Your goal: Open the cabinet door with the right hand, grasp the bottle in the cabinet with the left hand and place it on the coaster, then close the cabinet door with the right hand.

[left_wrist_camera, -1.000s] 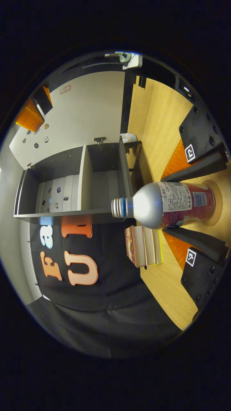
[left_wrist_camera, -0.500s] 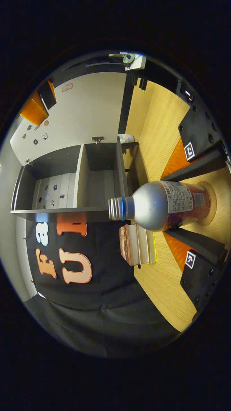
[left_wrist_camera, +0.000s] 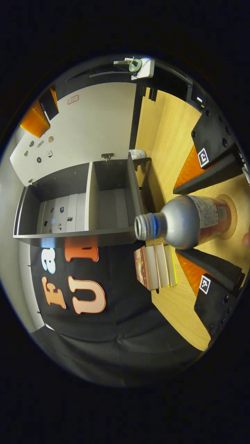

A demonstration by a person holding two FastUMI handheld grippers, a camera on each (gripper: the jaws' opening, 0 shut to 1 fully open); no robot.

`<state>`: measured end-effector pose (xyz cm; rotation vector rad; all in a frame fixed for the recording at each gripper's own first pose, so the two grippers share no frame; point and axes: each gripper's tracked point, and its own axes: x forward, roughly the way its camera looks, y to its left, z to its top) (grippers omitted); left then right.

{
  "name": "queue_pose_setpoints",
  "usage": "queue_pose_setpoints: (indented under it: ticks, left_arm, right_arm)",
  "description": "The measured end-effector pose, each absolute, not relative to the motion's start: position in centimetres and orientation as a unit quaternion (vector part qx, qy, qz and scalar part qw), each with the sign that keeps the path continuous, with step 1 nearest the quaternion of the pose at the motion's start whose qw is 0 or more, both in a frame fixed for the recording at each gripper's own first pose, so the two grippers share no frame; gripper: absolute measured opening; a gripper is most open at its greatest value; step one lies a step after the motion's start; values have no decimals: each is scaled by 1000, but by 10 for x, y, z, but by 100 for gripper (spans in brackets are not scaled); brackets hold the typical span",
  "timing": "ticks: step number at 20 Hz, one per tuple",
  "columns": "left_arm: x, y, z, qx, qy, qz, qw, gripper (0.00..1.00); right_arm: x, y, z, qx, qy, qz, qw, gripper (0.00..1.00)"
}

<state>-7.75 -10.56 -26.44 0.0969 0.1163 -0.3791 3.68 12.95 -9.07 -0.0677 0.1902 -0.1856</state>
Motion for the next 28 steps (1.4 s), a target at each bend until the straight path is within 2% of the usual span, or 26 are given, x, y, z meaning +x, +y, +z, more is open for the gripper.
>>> queue_pose_setpoints:
  ticks: [3, 7, 20, 26, 28]
  left_arm:
    - [-73, -107, -227, 40, 36, -195, 979, 96]
    - [-73, -114, -178, 31, 12, -194, 980, 96]
    - [-97, -178, -82, -8, 14, -90, 996, 96]
    - [-103, -197, -44, -15, 3, -80, 997, 96]
    - [-103, -194, -35, 0, -5, -70, 998, 96]
  right_arm:
    - [25, 112, -75, -31, 82, -120, 989, 89]
    - [10, 86, -55, -21, 66, -128, 989, 93]
    - [-43, -110, -32, 11, 42, -156, 987, 95]
    - [-51, -194, -3, 2, 1, -209, 978, 95]
    - [-44, -201, 9, -2, -12, -204, 979, 95]
